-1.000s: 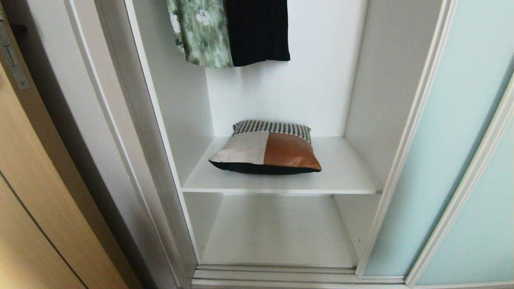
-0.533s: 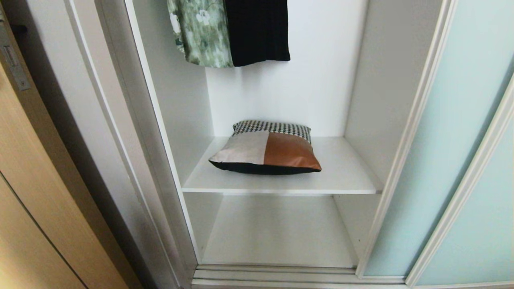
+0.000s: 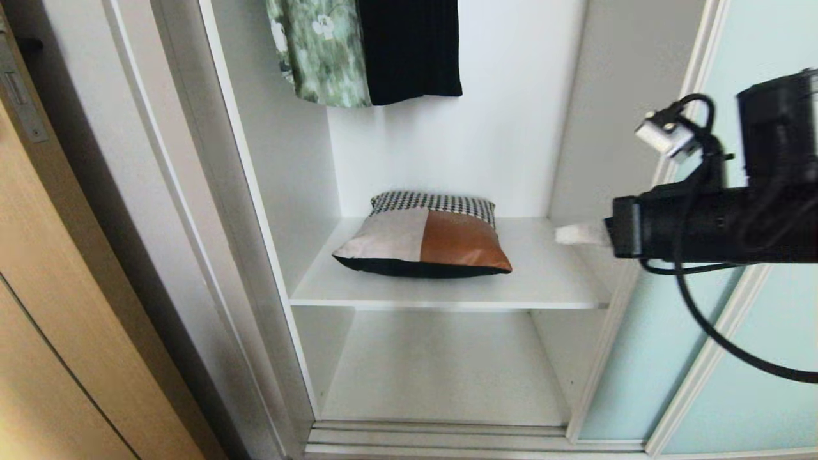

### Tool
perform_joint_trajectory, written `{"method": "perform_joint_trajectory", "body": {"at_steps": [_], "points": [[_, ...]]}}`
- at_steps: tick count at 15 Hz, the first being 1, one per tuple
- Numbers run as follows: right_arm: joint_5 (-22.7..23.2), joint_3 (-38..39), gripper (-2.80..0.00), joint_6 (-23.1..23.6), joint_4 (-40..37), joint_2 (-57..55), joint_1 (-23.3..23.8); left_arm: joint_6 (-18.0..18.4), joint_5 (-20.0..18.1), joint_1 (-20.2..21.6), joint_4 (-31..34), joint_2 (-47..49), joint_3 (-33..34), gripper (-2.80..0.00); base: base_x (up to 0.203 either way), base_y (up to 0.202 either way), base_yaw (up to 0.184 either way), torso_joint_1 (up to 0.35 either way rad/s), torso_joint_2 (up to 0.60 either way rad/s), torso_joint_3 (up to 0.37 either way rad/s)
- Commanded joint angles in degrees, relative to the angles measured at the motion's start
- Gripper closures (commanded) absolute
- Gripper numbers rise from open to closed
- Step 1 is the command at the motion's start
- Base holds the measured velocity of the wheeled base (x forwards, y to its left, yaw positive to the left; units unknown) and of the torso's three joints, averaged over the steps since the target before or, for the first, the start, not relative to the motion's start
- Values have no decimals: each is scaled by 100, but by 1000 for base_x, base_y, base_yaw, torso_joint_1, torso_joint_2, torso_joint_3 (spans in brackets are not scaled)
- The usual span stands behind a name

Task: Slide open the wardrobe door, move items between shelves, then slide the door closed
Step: Place the pillow on the lower shelf

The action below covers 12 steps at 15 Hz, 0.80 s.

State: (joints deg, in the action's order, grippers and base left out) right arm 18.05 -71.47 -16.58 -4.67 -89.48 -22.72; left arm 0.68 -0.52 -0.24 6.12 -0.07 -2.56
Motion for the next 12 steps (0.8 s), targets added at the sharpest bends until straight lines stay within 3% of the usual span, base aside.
{"method": "perform_joint_trajectory", "body": {"at_steps": [1, 3, 4, 9, 12], "points": [[-95, -137, 0, -208, 399, -1541, -108, 2, 0, -2, 3, 7, 1, 0, 0, 0, 0, 0, 0, 0], [-193, -312, 0, -390, 850, -2434, -129, 2, 0, -2, 3, 8, 1, 0, 0, 0, 0, 0, 0, 0], [-224, -436, -280, -504, 1063, -2795, -133, 2, 0, -2, 3, 15, 1, 0, 0, 0, 0, 0, 0, 0], [-300, -1788, -280, -902, 1645, -4350, 318, 10, 0, -2, 3, 7, 1, 0, 0, 0, 0, 0, 0, 0], [-302, -1978, -280, -884, 1627, -4447, 600, 10, 0, -2, 3, 16, 1, 0, 0, 0, 0, 0, 0, 0]]}}
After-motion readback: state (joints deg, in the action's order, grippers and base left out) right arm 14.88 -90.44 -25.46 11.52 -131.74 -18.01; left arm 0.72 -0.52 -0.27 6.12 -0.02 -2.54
